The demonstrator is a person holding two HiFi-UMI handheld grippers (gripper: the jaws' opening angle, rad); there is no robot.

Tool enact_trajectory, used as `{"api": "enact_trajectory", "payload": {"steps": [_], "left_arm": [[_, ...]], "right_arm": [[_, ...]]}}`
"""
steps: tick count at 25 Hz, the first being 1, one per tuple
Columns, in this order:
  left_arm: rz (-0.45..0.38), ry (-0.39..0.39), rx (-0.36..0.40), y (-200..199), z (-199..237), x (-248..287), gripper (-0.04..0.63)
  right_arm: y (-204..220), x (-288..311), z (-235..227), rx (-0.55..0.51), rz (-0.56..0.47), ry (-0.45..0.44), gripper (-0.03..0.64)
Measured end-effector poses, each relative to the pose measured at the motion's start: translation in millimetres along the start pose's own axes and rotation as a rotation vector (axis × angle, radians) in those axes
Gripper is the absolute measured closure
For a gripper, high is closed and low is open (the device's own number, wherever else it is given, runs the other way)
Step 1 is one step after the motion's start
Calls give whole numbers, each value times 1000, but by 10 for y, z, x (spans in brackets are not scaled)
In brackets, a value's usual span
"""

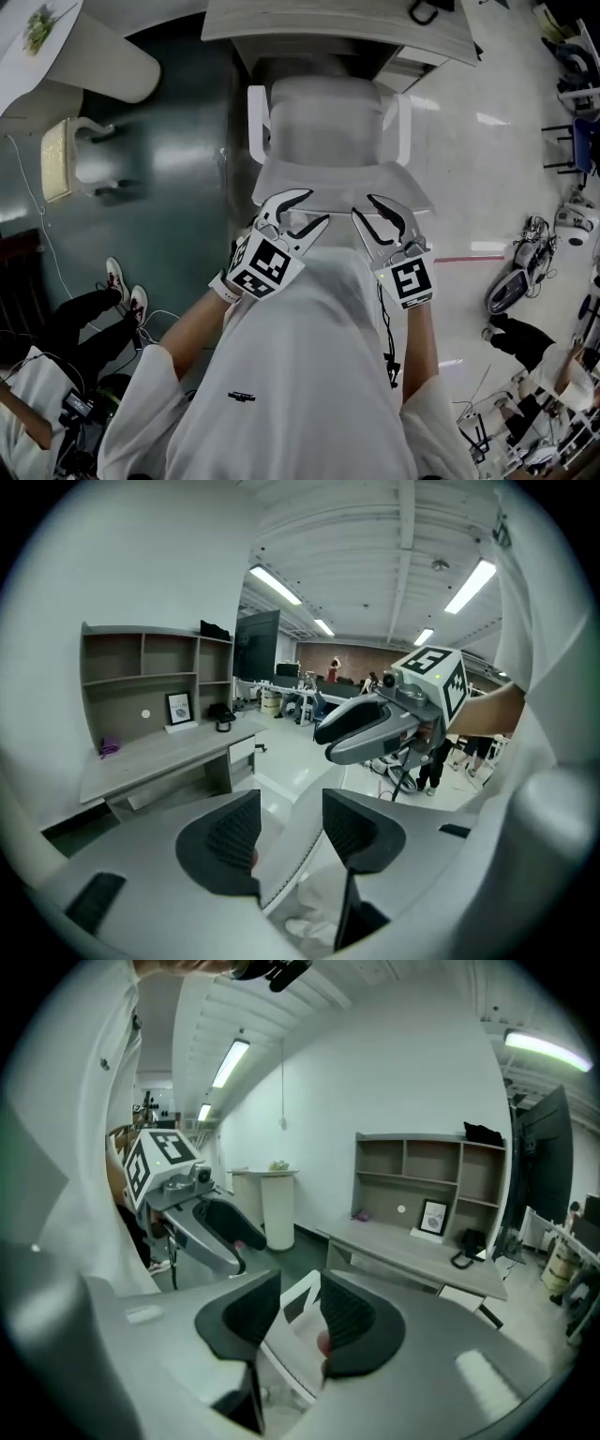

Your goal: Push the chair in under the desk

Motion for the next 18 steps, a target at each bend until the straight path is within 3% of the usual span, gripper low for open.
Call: {"api": "enact_trajectory", "payload": {"steps": [8, 11, 18], "left_arm": [[149, 127, 117, 215, -197, 261, 354], [201, 128, 183, 292, -208, 354, 348], [296, 128, 256, 450, -245, 567, 348]], "right_arm": [[360, 123, 15, -111, 220, -51, 446], [462, 201, -28, -148, 285, -59, 436], [723, 343, -90, -275, 434, -77, 428]]}}
Point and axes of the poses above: the fingertips, and each gripper's own axes: x forward along the fingers, z to its left, y out of its underside, the point moved 10 cm from there along -x, backward along the fingers, and after that the axes turned 14 degrees about x, right-handed, at the moved point
